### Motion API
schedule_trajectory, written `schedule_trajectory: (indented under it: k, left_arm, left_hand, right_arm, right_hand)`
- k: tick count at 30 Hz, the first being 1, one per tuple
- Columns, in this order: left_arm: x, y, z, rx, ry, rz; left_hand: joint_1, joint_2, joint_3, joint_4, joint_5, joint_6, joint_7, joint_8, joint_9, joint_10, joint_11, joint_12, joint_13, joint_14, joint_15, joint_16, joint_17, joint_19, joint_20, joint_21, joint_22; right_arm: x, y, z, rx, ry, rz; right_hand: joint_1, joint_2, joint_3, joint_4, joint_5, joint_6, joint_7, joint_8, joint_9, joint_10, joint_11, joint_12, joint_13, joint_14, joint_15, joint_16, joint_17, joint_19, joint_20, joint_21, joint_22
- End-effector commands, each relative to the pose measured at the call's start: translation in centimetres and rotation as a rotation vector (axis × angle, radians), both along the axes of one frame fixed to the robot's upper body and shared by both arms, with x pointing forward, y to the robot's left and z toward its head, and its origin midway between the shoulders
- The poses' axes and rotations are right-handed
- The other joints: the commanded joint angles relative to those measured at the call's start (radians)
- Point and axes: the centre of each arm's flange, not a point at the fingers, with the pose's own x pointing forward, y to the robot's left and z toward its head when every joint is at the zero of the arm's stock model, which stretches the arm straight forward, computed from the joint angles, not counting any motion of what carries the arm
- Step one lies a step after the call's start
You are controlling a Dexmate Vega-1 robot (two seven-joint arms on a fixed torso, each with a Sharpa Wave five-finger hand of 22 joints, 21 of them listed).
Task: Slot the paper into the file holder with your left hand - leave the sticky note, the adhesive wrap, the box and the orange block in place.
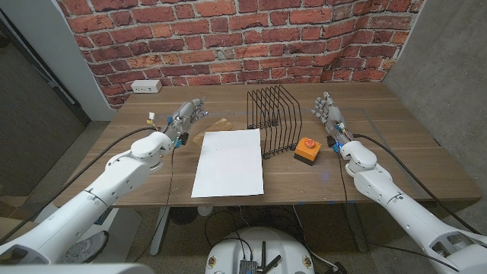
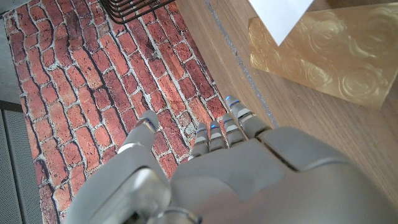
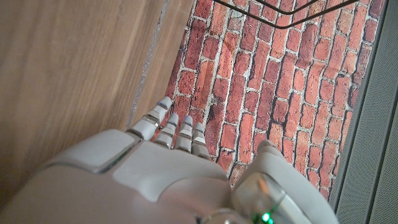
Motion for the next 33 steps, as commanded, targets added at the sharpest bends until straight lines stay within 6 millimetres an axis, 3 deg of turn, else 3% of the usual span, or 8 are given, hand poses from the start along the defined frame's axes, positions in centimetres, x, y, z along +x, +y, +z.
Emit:
schedule_trajectory:
  k: [1, 11, 25, 33]
  left_arm:
    - [-2.7, 0.5, 0.2, 0.035, 0.064, 0.054]
    - [-4.4, 1.0, -0.7, -0.051, 0.139, 0.109]
    - [-5.6, 1.1, 0.3, 0.031, 0.246, 0.13]
    - [-6.1, 1.1, 0.8, 0.034, 0.32, 0.119]
  left_hand:
    - [0.012, -0.004, 0.0, -0.008, 0.0, 0.014, 0.002, 0.004, 0.002, 0.015, 0.005, 0.004, 0.004, 0.015, 0.0, 0.006, 0.001, 0.013, -0.002, 0.005, 0.002]
    - [0.048, -0.014, 0.005, -0.023, 0.004, 0.074, 0.009, 0.009, 0.002, 0.081, 0.007, 0.008, 0.003, 0.081, 0.001, 0.009, 0.001, 0.074, -0.005, 0.009, 0.002]
    - [0.06, -0.028, 0.003, -0.025, 0.003, 0.077, 0.013, 0.003, 0.002, 0.084, 0.004, 0.001, 0.003, 0.088, -0.001, 0.005, 0.001, 0.076, -0.008, 0.002, 0.001]
    - [0.087, -0.049, 0.004, -0.028, 0.003, 0.1, 0.009, 0.005, 0.002, 0.119, -0.002, 0.003, 0.003, 0.13, -0.01, 0.009, 0.001, 0.108, 0.005, 0.003, 0.001]
  right_arm:
    - [0.0, -0.1, -0.1, -0.003, 0.0, 0.004]
    - [0.2, 0.1, -0.2, -0.007, 0.006, 0.006]
    - [0.5, 0.4, -0.5, 0.0, 0.012, 0.013]
    - [0.4, 0.2, -0.7, 0.007, 0.014, 0.004]
  right_hand:
    - [-0.002, 0.027, 0.011, -0.001, 0.007, 0.01, -0.001, 0.007, 0.003, 0.004, -0.004, 0.007, 0.002, 0.0, -0.01, 0.009, -0.002, -0.002, -0.009, 0.008, 0.002]
    - [-0.002, 0.027, 0.013, -0.002, 0.008, 0.012, 0.0, 0.007, 0.003, 0.007, -0.001, 0.008, 0.001, 0.003, -0.012, 0.011, -0.008, 0.002, -0.009, 0.01, 0.002]
    - [-0.001, 0.028, 0.016, -0.003, 0.009, 0.015, 0.0, 0.007, 0.003, 0.009, -0.002, 0.008, 0.0, 0.005, -0.012, 0.011, -0.018, 0.005, -0.009, 0.011, 0.002]
    - [-0.002, 0.029, 0.018, -0.003, 0.009, 0.016, 0.0, 0.008, 0.003, 0.01, -0.001, 0.008, 0.0, 0.007, -0.01, 0.012, -0.022, 0.007, -0.009, 0.012, 0.002]
